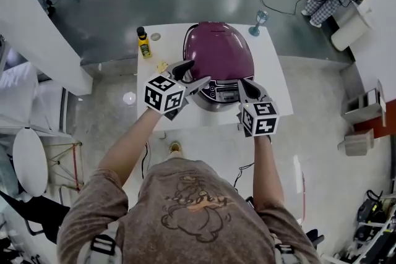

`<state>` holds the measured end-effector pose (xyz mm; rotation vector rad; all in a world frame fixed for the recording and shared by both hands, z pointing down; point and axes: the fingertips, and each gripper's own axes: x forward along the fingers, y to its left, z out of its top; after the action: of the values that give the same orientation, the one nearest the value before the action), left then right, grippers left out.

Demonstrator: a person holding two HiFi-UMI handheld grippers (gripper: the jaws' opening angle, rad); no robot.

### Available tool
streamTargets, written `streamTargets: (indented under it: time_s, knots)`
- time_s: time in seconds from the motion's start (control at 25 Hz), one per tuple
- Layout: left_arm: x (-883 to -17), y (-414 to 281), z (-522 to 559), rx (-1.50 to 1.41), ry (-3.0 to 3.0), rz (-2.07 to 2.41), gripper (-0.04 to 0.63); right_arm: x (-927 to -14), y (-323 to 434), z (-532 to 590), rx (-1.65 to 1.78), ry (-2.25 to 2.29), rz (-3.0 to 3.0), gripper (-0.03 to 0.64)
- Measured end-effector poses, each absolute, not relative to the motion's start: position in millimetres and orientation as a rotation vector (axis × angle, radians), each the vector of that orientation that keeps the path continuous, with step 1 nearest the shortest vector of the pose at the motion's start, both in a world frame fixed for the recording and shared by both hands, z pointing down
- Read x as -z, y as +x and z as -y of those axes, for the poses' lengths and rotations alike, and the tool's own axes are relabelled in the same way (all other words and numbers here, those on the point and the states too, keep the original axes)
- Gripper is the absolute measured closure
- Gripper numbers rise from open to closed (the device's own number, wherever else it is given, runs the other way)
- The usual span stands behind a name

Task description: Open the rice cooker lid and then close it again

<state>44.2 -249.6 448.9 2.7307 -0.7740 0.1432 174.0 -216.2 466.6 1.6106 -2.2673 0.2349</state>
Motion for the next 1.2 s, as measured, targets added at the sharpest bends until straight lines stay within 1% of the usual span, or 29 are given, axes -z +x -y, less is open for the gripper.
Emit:
streamTargets:
  time_s: [0.52,1.2]
  knots:
    - [-438,51,170,-0.132,2.726,0.798,0.256,-462,184,134,-0.274,1.636,2.384,0.611]
    - [-419,5,93,-0.115,2.783,0.913,0.256,-451,173,57,-0.324,1.735,2.442,0.611]
